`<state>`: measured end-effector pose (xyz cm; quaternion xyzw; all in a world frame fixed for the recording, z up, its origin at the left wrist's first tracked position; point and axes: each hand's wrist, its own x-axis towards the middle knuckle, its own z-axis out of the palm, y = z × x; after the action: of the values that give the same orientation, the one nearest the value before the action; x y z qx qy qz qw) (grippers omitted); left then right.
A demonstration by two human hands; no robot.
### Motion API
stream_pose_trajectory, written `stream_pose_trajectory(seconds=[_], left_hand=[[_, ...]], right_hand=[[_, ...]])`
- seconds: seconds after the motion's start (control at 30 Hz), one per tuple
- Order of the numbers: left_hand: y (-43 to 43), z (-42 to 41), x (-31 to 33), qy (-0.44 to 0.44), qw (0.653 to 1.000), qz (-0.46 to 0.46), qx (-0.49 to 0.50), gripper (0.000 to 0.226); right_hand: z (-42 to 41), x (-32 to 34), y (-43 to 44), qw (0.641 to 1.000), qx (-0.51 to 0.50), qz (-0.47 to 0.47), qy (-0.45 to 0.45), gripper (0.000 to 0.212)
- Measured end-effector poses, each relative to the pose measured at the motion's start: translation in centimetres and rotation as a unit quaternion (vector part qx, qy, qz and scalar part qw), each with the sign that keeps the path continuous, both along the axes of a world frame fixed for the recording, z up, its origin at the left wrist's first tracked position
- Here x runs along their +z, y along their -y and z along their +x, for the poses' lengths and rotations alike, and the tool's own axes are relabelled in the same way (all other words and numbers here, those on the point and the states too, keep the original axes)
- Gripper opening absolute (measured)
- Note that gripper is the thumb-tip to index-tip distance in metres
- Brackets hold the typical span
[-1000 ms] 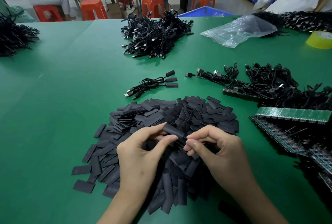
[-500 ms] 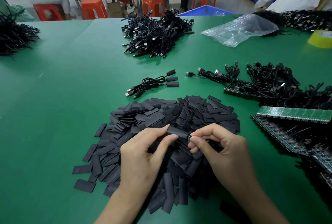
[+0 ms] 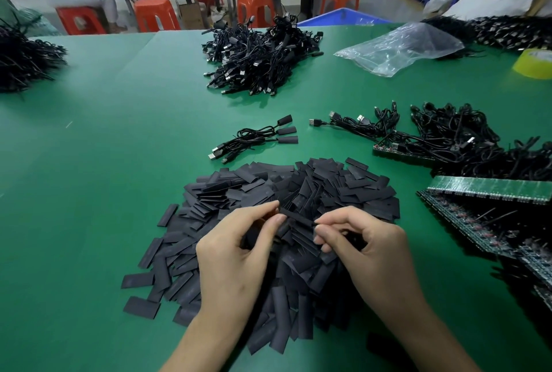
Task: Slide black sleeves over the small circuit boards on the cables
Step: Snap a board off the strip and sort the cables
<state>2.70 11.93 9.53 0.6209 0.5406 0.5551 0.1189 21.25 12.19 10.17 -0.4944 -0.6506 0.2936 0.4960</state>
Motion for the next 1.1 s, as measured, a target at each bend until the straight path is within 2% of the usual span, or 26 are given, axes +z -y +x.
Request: stream_pose_trajectory(seconds=[0.3,0.37,0.57,0.7,0.93,1.1], left_hand=[[0.0,-0.1,0.5,-0.013,1.0,-0.005,-0.027,0.001],[0.0,0.1,0.5,-0.006,0.999,-0.026,-0.037,0.004],[-0.1,0.1,0.1,0.12,0.984,-0.12,-0.056,0.01],[-0.1,0.1,0.3,0.206,0.966,-0.136,-0.08,0.014],[0.0,0.6,0.3,0.309,0.931,-0.152,-0.118,0.015],[0.1,1.0,0.2,0.352,0.913,-0.159,-0.134,0.02]], right_hand=[[0.3,0.0,-0.3,0.997,-0.015,0.015,0.068,0.017],[0.6,0.1,-0.5,0.997,-0.013,0.011,0.076,0.017],[0.8,0.2,-0.6,0.994,0.014,0.028,0.109,0.016],[0.4,0.0,-0.3,0.994,0.01,0.046,0.103,0.008],[-0.2,0.1,0.1,0.995,-0.007,0.061,0.083,0.008],[-0.6,0.3,0.4,0.996,-0.02,0.053,0.067,0.007]])
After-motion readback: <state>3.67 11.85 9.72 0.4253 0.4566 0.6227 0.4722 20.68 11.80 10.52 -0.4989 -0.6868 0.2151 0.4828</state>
